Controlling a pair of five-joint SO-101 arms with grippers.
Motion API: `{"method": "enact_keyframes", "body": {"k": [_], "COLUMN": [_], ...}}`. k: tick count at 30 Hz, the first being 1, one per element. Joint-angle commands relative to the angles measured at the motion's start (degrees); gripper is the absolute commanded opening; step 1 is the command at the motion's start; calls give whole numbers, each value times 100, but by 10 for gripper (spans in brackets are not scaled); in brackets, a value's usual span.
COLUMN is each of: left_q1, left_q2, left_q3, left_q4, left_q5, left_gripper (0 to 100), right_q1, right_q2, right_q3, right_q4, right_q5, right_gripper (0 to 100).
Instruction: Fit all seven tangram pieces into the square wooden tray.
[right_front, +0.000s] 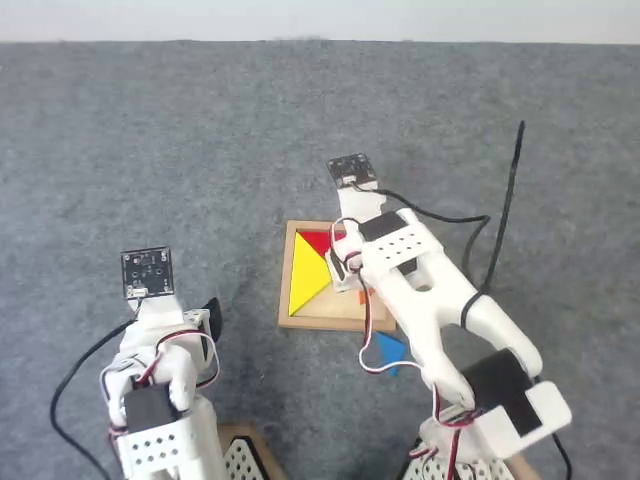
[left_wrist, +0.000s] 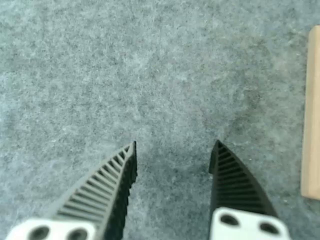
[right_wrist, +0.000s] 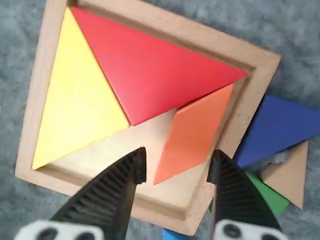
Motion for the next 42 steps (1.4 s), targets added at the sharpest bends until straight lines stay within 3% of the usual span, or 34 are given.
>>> {"method": "enact_keyframes", "body": {"k": [1, 10, 21, 27, 33, 37, 42], "left_q1": [-26, -26, -26, -26, -26, -26, -26], "left_q2": [-105, -105, -105, -105, -105, -105, -105], "left_q3": [-57, -57, -57, -57, -57, -57, -57], "left_q4": [26, 26, 26, 26, 26, 26, 26], "left_q5": [-26, -26, -26, -26, -26, -26, -26], "left_gripper": [234, 234, 234, 234, 234, 234, 234], "right_q1": [-48, 725, 980, 1455, 2141, 2149, 2158], "right_q2": [303, 796, 224, -2176, -3978, -3873, -2659], "right_q3": [-255, -853, -1081, -730, 844, 1495, 1319], "right_q4": [-75, 180, 620, 1833, 1376, 1367, 875], "right_q5": [70, 62, 132, 1143, 2734, 3024, 2998], "right_gripper": [204, 205, 205, 204, 205, 206, 208]}}
